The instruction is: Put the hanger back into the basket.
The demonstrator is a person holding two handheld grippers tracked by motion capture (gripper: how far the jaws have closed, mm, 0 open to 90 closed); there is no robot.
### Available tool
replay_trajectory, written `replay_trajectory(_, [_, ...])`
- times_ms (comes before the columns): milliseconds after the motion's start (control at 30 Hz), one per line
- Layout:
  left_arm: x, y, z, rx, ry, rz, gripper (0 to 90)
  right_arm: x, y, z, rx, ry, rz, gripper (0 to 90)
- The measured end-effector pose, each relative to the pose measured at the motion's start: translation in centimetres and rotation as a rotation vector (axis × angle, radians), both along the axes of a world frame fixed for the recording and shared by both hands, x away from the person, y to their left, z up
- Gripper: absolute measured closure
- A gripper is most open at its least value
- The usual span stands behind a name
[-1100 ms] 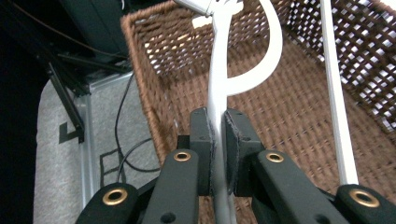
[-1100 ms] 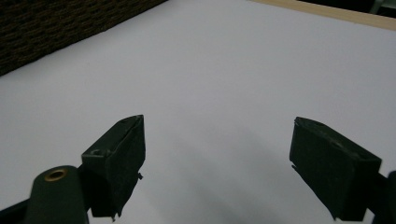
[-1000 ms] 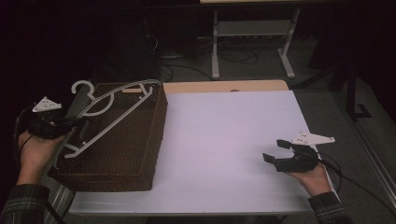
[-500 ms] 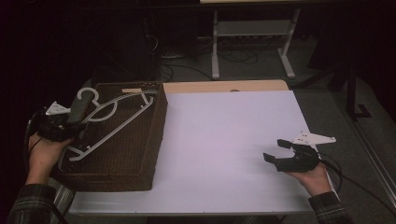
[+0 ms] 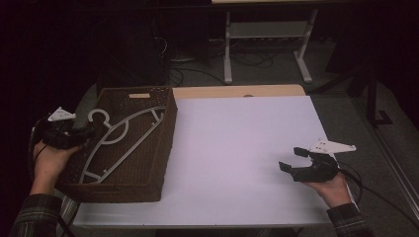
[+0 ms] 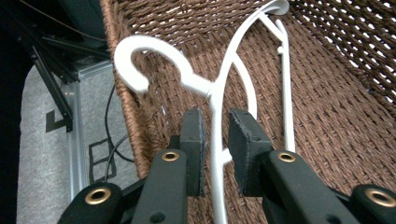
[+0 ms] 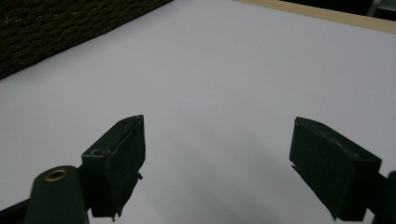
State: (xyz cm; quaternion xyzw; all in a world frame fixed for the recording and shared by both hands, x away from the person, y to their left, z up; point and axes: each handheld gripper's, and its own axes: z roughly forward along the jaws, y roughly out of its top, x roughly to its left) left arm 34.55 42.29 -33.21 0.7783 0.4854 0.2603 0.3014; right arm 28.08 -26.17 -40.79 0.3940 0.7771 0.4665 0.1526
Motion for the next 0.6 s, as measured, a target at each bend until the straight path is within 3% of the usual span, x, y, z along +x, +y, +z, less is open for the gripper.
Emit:
replay_trajectory(167, [0.0, -0.8, 0.3, -0.044, 0.004, -0.031, 68.0, 0.0, 0.0, 0.0, 0.0, 0.0, 0.001, 17.5])
replay_trajectory(433, [0.1, -3.8, 1.5, -0.169, -0.009, -0.131, 46.0, 0.0, 0.0, 0.1, 0.002, -0.003, 0.003, 17.5])
replay_trajectory(600, [0.1, -6.7, 2.3, -0.189, -0.013, -0.189, 33.0, -0.1, -0.1, 0.2, 0.004, -0.005, 0.001, 17.6])
